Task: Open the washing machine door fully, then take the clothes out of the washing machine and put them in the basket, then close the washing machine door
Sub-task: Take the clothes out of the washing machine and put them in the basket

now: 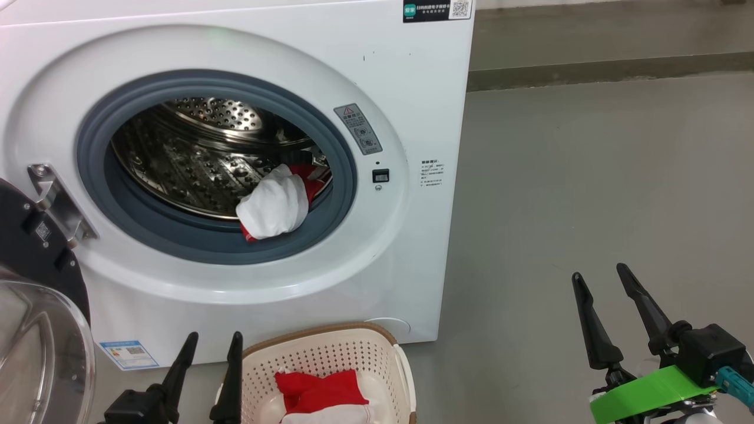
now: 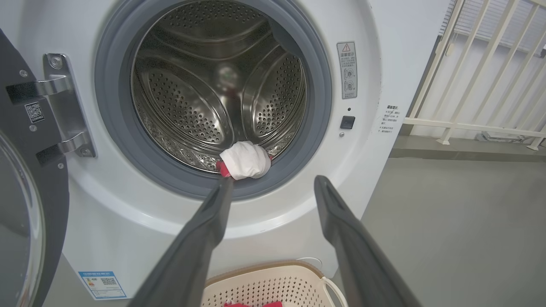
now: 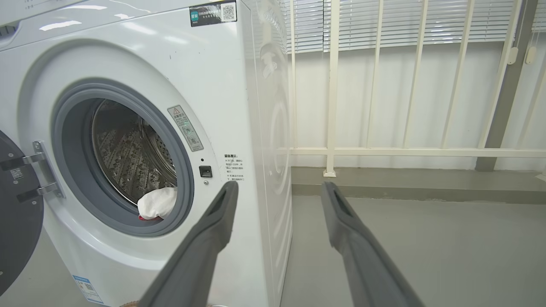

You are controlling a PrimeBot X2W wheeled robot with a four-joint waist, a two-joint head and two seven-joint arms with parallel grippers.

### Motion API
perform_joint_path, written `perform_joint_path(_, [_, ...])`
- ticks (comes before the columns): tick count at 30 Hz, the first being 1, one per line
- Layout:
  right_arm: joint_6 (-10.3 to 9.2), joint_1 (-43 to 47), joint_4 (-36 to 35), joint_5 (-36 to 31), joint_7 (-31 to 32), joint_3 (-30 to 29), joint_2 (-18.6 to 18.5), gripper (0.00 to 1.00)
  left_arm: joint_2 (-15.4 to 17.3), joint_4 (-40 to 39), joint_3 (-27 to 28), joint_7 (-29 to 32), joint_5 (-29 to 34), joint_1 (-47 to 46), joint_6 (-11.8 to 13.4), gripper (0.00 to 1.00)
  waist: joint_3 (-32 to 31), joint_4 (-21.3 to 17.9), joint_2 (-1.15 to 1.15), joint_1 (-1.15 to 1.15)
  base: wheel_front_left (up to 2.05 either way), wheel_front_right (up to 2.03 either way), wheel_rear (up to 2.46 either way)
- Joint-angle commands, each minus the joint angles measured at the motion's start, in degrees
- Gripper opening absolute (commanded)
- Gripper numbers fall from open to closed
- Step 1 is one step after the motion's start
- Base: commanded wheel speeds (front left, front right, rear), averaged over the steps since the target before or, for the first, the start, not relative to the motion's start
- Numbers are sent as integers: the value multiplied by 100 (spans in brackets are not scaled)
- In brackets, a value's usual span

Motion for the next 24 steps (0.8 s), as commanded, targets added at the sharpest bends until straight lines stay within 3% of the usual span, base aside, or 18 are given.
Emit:
perform_joint_path(1, [28, -79, -132, -8, -37, 147, -80, 100, 106, -131, 184, -69, 2, -102, -26, 100, 3, -3, 0, 0, 0, 0, 0])
perform_joint_path(24, [28, -159, -177, -3, -37, 201, -78, 100, 88, 270, 162, -69, -48, -603, 24, 100, 375, 60, 0, 0, 0, 0, 0])
